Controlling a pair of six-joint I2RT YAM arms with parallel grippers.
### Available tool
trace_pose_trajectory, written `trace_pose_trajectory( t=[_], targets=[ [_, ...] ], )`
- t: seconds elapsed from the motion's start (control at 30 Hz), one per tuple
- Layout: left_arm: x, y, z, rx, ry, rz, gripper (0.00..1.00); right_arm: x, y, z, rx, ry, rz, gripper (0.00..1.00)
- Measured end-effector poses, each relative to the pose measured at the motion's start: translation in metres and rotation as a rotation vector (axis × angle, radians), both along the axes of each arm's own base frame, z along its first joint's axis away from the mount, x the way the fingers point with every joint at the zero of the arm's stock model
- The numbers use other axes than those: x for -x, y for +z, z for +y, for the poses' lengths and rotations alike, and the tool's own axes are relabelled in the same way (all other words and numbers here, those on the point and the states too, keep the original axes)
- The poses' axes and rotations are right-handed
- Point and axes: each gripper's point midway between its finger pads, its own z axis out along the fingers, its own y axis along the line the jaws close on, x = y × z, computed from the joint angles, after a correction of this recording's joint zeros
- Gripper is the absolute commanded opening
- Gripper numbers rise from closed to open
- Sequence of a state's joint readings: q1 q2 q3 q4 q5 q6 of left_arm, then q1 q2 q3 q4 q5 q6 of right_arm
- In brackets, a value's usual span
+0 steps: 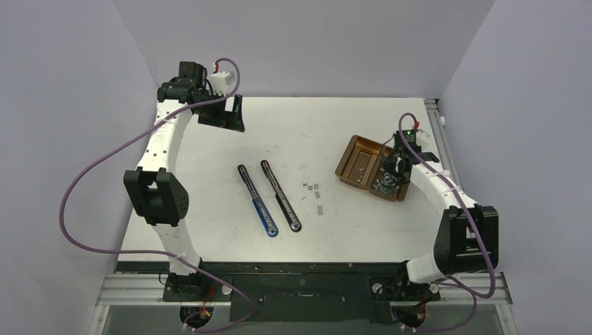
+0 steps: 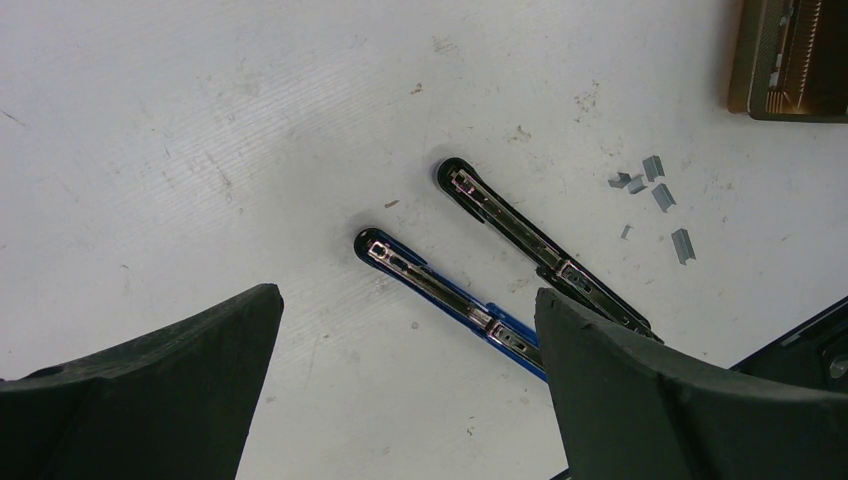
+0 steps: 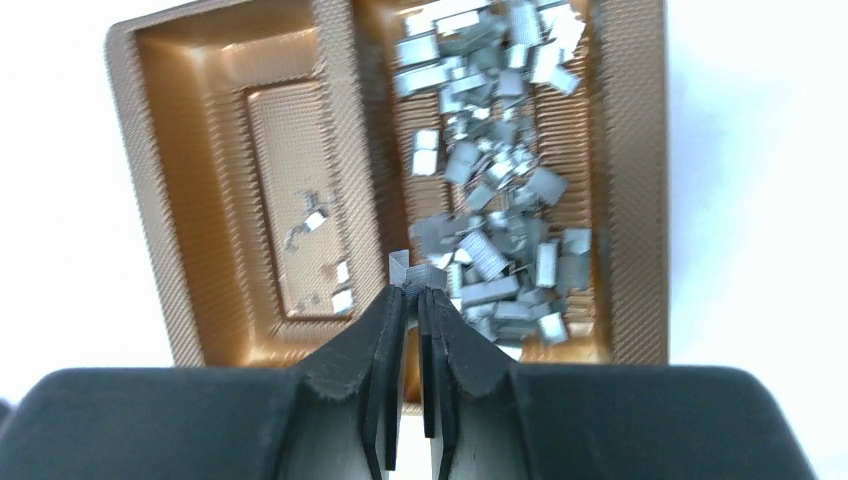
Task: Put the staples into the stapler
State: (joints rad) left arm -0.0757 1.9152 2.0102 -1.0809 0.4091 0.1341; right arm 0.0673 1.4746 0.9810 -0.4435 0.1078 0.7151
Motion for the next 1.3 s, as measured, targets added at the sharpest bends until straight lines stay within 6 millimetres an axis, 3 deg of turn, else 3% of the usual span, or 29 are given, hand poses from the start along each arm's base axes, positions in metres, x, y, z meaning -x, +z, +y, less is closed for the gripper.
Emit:
trace_pose_trajectory(
  t=[0.1, 0.23, 0.5, 0.67, 0.8, 0.97, 1.3],
  targets=[
    [0.000, 0.001, 0.000, 0.000, 0.000, -0.002, 0.96, 0.006, 0.016, 0.020, -0.010, 0.056, -0.032, 0.11],
    [0.002, 0.007, 0.000, 0.002, 0.000, -0.017, 0.96, 0.018, 0.027, 0.070, -0.043, 0.186, -0.051, 0.11],
    [0.015, 0.021, 0.000, 0.007, -0.002, -0.041, 0.96, 0.046, 0.024, 0.158, -0.090, 0.405, -0.020, 0.11],
    [0.021, 0.024, 0.001, 0.008, -0.001, -0.045, 0.96, 0.052, 0.008, 0.195, -0.091, 0.484, 0.015, 0.11],
    [0.024, 0.021, 0.001, 0.007, 0.000, -0.036, 0.96, 0.055, -0.015, 0.208, -0.079, 0.519, 0.061, 0.11],
    [0.026, 0.016, 0.002, 0.005, 0.001, -0.020, 0.96, 0.053, -0.040, 0.210, -0.054, 0.527, 0.109, 0.13],
    [0.027, 0.015, 0.002, 0.006, 0.002, -0.017, 0.96, 0.053, -0.048, 0.209, -0.035, 0.551, 0.126, 0.30]
  ],
)
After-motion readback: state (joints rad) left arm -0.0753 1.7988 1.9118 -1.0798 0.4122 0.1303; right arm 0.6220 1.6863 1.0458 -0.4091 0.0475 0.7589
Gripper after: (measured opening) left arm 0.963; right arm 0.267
